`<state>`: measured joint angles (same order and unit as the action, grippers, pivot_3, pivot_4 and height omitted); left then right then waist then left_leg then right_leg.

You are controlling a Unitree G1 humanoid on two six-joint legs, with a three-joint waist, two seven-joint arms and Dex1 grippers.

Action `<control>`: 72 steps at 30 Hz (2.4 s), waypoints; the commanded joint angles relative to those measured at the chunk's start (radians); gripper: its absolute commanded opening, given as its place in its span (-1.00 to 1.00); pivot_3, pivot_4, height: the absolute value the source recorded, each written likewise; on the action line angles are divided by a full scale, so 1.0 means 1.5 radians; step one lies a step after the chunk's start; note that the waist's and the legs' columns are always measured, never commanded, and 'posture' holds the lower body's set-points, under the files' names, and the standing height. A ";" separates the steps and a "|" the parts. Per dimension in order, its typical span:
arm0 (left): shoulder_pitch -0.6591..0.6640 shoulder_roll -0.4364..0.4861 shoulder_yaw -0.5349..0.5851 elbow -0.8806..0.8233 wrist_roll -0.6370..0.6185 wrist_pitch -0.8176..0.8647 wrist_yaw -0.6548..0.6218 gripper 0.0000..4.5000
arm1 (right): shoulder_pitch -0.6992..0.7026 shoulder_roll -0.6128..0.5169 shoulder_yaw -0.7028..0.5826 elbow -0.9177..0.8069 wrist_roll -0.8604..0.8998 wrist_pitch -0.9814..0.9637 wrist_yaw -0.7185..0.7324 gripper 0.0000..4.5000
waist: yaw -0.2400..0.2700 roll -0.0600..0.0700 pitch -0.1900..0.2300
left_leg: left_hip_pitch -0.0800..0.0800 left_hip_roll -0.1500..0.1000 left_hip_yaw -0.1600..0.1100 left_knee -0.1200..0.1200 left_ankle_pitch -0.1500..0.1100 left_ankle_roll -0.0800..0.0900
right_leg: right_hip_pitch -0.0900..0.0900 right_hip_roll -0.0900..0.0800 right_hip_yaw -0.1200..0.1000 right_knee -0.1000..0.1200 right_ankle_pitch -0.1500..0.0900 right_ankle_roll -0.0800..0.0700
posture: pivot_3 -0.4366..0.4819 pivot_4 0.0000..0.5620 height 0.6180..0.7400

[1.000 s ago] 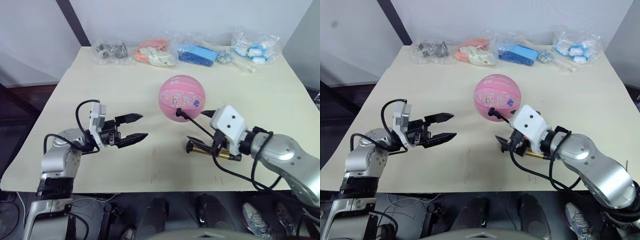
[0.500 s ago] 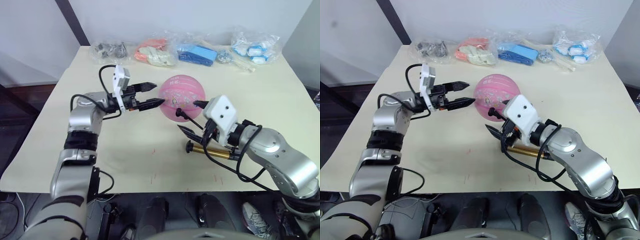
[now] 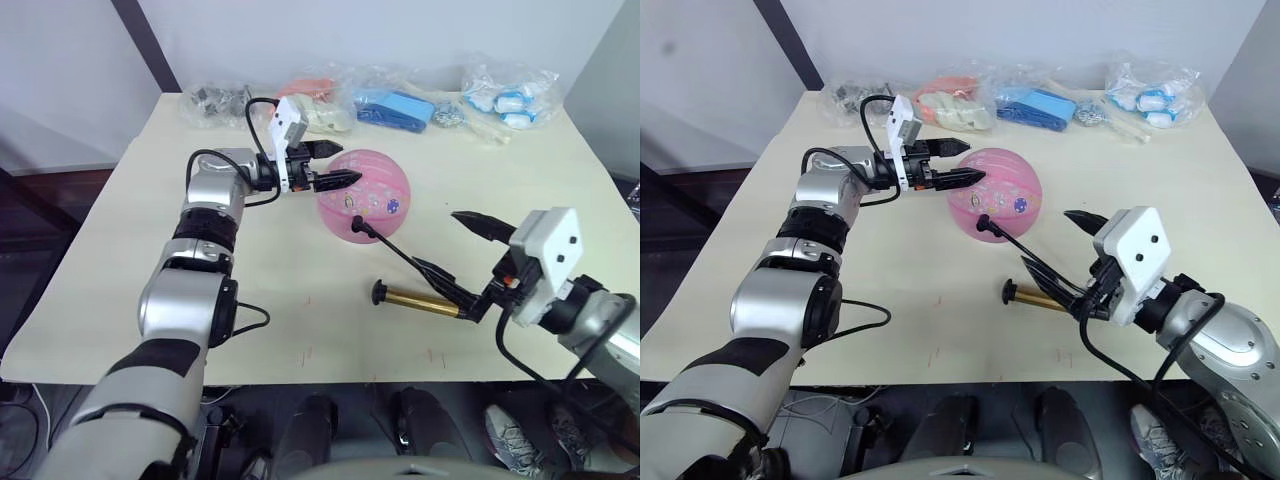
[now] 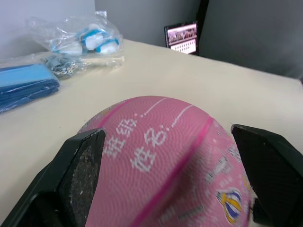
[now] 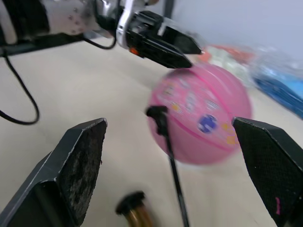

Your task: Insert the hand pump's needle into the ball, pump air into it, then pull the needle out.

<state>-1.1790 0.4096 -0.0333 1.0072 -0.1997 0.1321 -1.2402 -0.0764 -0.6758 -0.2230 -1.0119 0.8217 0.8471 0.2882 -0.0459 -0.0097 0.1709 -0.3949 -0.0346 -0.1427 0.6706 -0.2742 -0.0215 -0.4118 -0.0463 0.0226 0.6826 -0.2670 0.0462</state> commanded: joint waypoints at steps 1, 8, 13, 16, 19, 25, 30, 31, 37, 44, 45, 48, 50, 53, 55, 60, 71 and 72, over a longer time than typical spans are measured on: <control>-0.011 -0.007 -0.019 0.035 0.041 -0.033 0.017 1.00 | 0.013 -0.038 -0.015 -0.024 0.051 -0.050 -0.047 0.97 | 0.001 0.000 0.000 | 0.000 0.000 0.000 0.000 0.000 0.000 | 0.000 0.000 0.000 0.000 0.000 0.000 | -0.05 -0.47 1.00; 0.008 -0.018 -0.055 0.070 0.105 -0.072 0.018 1.00 | 0.014 -0.091 0.024 -0.024 0.088 -0.084 -0.122 0.97 | 0.003 -0.001 0.000 | 0.002 0.000 0.000 0.000 0.000 0.000 | 0.002 0.000 0.000 0.000 0.000 0.000 | -0.05 -0.47 1.00; 0.011 -0.028 -0.053 0.068 0.107 -0.066 0.014 1.00 | -0.023 -0.104 0.095 -0.022 0.023 -0.049 -0.133 0.97 | 0.003 -0.001 0.000 | 0.009 0.000 0.000 0.000 0.000 0.001 | 0.009 0.000 0.000 0.000 0.000 0.000 | -0.05 -0.47 1.00; 0.007 -0.028 -0.050 0.069 0.109 -0.057 0.017 1.00 | -0.085 -0.106 0.191 0.017 -0.069 -0.024 -0.131 0.97 | 0.003 -0.001 0.000 | 0.010 0.000 0.000 0.000 0.000 0.001 | 0.010 0.000 0.000 -0.001 0.000 0.001 | -0.05 -0.47 1.00; 0.006 -0.029 -0.051 0.067 0.111 -0.051 0.018 1.00 | -0.151 -0.095 0.305 0.072 -0.174 -0.013 -0.117 0.97 | 0.003 -0.001 0.000 | 0.010 0.000 0.000 0.000 0.000 0.001 | 0.010 0.000 0.000 -0.002 0.000 0.001 | -0.05 -0.47 1.00; 0.002 -0.032 -0.054 0.058 0.116 -0.028 0.023 1.00 | -0.308 -0.020 0.482 0.221 -0.355 -0.020 -0.083 0.97 | 0.004 -0.001 0.000 | 0.010 0.000 -0.001 0.000 0.000 0.001 | 0.010 0.000 -0.001 -0.001 0.000 0.001 | -0.05 -0.47 1.00; 0.000 -0.039 -0.058 0.056 0.121 -0.013 0.033 1.00 | -0.356 0.020 0.537 0.294 -0.443 -0.040 -0.039 0.87 | 0.004 -0.001 0.000 | 0.009 0.000 -0.001 0.000 0.000 0.000 | 0.010 0.000 -0.001 -0.003 0.000 0.001 | -0.05 -0.47 1.00; -0.001 -0.041 -0.058 0.056 0.122 -0.011 0.037 1.00 | -0.363 0.026 0.546 0.307 -0.462 -0.046 -0.029 0.74 | 0.005 -0.001 0.000 | 0.009 0.000 -0.001 0.000 0.000 0.000 | 0.010 0.000 -0.001 -0.002 0.000 0.001 | -0.05 -0.47 1.00; -0.006 -0.047 -0.056 0.057 0.126 -0.003 0.046 1.00 | -0.385 0.060 0.573 0.361 -0.562 -0.079 0.001 0.18 | 0.005 -0.001 -0.001 | 0.009 -0.001 -0.002 0.000 0.000 0.000 | 0.010 0.000 -0.001 -0.001 0.000 0.001 | -0.05 -0.47 1.00; -0.006 -0.051 -0.055 0.054 0.126 0.002 0.050 1.00 | -0.392 0.091 0.575 0.391 -0.638 -0.103 0.050 0.18 | 0.005 -0.001 -0.001 | 0.009 -0.001 -0.002 0.000 0.000 0.000 | 0.010 0.000 -0.001 -0.002 0.000 0.001 | -0.05 -0.47 1.00; -0.006 -0.052 -0.055 0.054 0.126 0.003 0.051 1.00 | -0.394 0.095 0.577 0.396 -0.650 -0.107 0.057 0.18 | 0.005 -0.001 -0.001 | 0.009 -0.001 -0.002 0.000 0.000 0.000 | 0.010 0.000 -0.001 -0.002 0.000 0.001 | -0.05 -0.47 1.00; -0.006 -0.053 -0.055 0.052 0.126 0.004 0.052 1.00 | -0.395 0.107 0.579 0.403 -0.681 -0.111 0.072 0.18 | 0.006 -0.001 -0.001 | 0.009 -0.001 -0.002 0.000 0.000 0.000 | 0.010 0.000 -0.001 -0.001 0.000 0.001 | -0.05 -0.47 1.00; -0.005 -0.052 -0.055 0.050 0.125 0.005 0.052 1.00 | -0.391 0.114 0.580 0.405 -0.700 -0.115 0.080 0.18 | 0.006 -0.001 -0.001 | 0.009 -0.001 -0.002 0.000 0.000 0.000 | 0.010 0.000 -0.001 -0.001 0.000 0.001 | -0.05 -0.47 1.00; -0.004 -0.053 -0.055 0.049 0.125 0.005 0.053 1.00 | -0.383 0.126 0.581 0.409 -0.726 -0.121 0.090 0.18 | 0.006 -0.001 -0.001 | 0.009 -0.001 -0.002 0.000 0.001 0.000 | 0.010 0.000 -0.001 -0.002 0.000 0.001 | -0.05 -0.47 1.00; -0.004 -0.053 -0.055 0.049 0.125 0.006 0.053 1.00 | -0.378 0.133 0.579 0.410 -0.739 -0.124 0.096 0.18 | 0.006 -0.001 -0.001 | 0.009 -0.001 -0.002 0.000 0.001 -0.001 | 0.010 0.000 -0.001 -0.002 0.000 0.001 | -0.05 -0.47 1.00; -0.004 -0.052 -0.055 0.047 0.125 0.006 0.055 1.00 | -0.368 0.146 0.577 0.418 -0.771 -0.134 0.109 0.18 | 0.006 -0.001 -0.001 | 0.009 -0.001 -0.002 0.000 0.001 -0.001 | 0.010 0.000 -0.001 -0.001 0.000 0.001 | -0.05 -0.47 1.00; -0.003 -0.053 -0.056 0.045 0.127 0.008 0.055 1.00 | -0.348 0.174 0.567 0.437 -0.814 -0.145 0.125 -0.17 | 0.006 -0.001 -0.001 | 0.009 -0.001 -0.003 0.000 0.001 -0.001 | 0.010 0.000 -0.001 -0.002 0.000 0.001 | -0.05 -0.47 1.00; -0.003 -0.053 -0.056 0.045 0.127 0.008 0.055 1.00 | -0.347 0.176 0.567 0.439 -0.817 -0.147 0.126 -0.17 | 0.006 -0.001 -0.001 | 0.009 -0.001 -0.003 0.000 0.001 -0.001 | 0.010 0.000 -0.001 -0.002 0.000 0.001 | -0.05 -0.47 1.00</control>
<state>-1.2112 0.3448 -0.0804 1.0503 -0.0506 0.1190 -1.1563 -0.5973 -0.4189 0.6501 -0.3406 -0.3854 0.6471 0.4742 -0.0371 -0.0107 0.1701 -0.3809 -0.0365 -0.1465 0.6704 -0.2725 -0.0231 -0.3967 -0.0466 0.0212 0.6803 -0.2667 0.0479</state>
